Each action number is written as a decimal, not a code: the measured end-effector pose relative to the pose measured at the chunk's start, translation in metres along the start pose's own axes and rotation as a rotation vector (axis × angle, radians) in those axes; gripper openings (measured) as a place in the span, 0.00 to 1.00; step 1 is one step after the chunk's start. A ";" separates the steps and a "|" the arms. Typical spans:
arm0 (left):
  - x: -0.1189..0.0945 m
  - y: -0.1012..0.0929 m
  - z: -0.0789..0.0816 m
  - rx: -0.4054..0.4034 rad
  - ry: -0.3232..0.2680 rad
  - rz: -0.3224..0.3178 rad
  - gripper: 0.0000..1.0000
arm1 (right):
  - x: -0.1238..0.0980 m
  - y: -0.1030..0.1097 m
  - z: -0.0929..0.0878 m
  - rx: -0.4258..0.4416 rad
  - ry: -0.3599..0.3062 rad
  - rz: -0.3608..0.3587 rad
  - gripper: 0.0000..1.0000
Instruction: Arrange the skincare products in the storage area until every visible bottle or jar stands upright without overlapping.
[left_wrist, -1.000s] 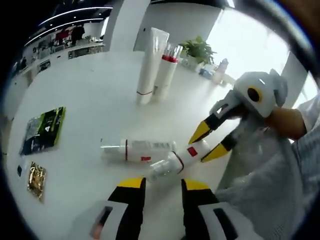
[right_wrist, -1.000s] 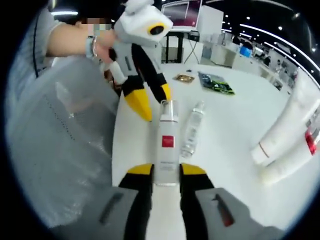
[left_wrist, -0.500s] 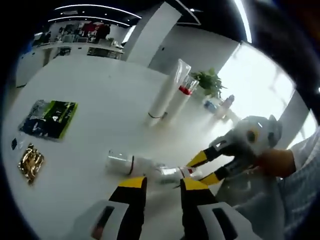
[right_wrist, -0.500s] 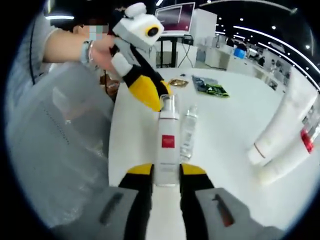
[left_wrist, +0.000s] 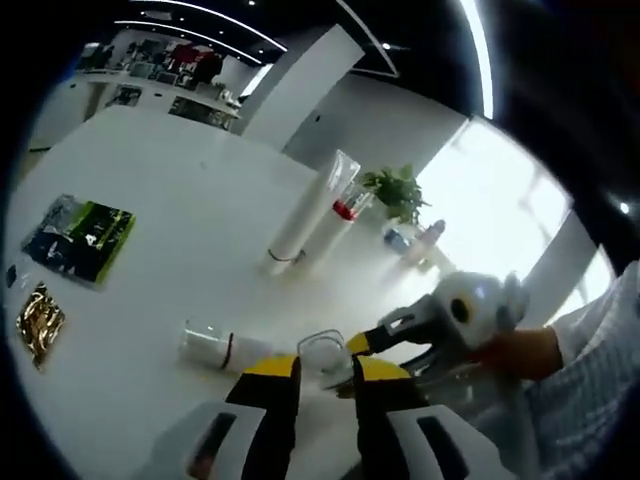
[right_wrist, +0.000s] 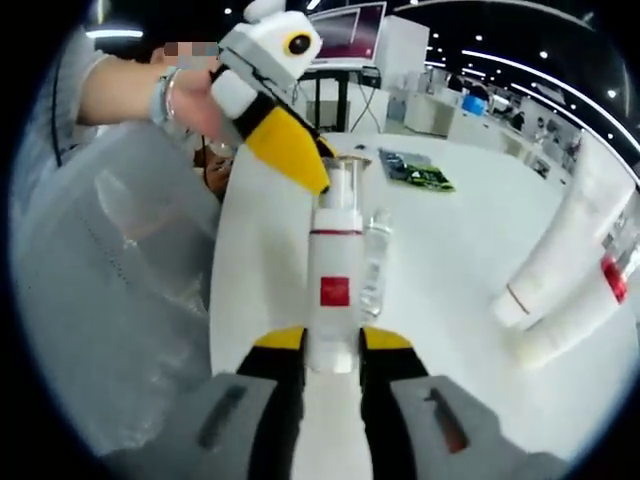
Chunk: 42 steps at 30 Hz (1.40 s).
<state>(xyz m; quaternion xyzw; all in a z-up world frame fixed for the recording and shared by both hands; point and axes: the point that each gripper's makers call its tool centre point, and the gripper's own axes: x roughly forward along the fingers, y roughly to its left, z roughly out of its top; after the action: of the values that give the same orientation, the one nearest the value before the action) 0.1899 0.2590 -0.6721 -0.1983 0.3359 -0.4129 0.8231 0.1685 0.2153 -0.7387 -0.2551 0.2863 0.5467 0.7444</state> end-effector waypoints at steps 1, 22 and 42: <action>0.001 -0.003 -0.001 0.013 0.006 -0.007 0.22 | 0.001 0.001 0.001 0.003 -0.005 0.001 0.19; 0.016 -0.039 -0.023 0.298 0.115 -0.110 0.13 | 0.014 0.010 -0.007 0.010 0.024 0.024 0.19; 0.014 -0.022 -0.027 0.309 0.161 -0.046 0.24 | 0.013 0.004 -0.008 0.055 0.021 -0.003 0.20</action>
<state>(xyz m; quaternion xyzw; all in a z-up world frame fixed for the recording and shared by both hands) 0.1640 0.2336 -0.6829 -0.0432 0.3287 -0.4929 0.8045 0.1668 0.2196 -0.7535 -0.2406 0.3086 0.5346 0.7491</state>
